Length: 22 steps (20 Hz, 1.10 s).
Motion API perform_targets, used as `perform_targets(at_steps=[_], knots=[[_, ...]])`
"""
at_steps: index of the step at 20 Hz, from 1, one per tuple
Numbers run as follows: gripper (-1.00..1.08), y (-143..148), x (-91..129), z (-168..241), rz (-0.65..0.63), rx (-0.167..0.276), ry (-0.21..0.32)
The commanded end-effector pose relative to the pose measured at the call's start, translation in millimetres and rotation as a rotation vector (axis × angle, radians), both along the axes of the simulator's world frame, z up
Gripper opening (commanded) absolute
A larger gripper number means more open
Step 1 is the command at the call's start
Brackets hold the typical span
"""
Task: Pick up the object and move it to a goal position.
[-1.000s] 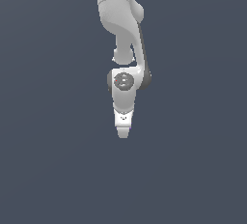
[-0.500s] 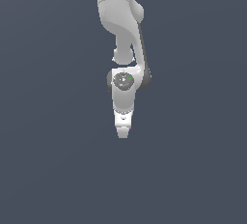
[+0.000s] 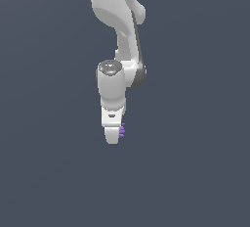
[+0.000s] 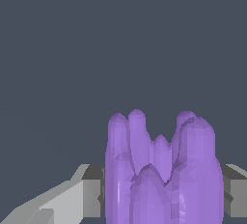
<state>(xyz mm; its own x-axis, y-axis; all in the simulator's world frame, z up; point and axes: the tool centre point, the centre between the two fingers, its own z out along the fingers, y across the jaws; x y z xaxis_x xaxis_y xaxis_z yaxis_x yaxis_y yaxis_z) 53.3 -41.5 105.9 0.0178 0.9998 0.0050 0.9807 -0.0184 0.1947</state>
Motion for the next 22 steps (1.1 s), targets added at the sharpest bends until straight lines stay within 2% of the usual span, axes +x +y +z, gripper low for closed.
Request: perform_targets(at_steps=[1, 6, 11, 16, 22], knots=[[-1.0, -18.7, 20.6, 31.8, 0.003, -0.002, -0.081], [-1.0, -57.3, 56.4, 105.7, 0.012, -0.002, -0.258], [-1.0, -92.9, 77.8, 179.3, 0.019, 0.001, -0.423], [-1.0, -122.3, 86.3, 242.6, 0.026, 0.005, -0.56], [-1.0, -150.1, 86.5, 302.9, 0.032, 0.012, -0.69]])
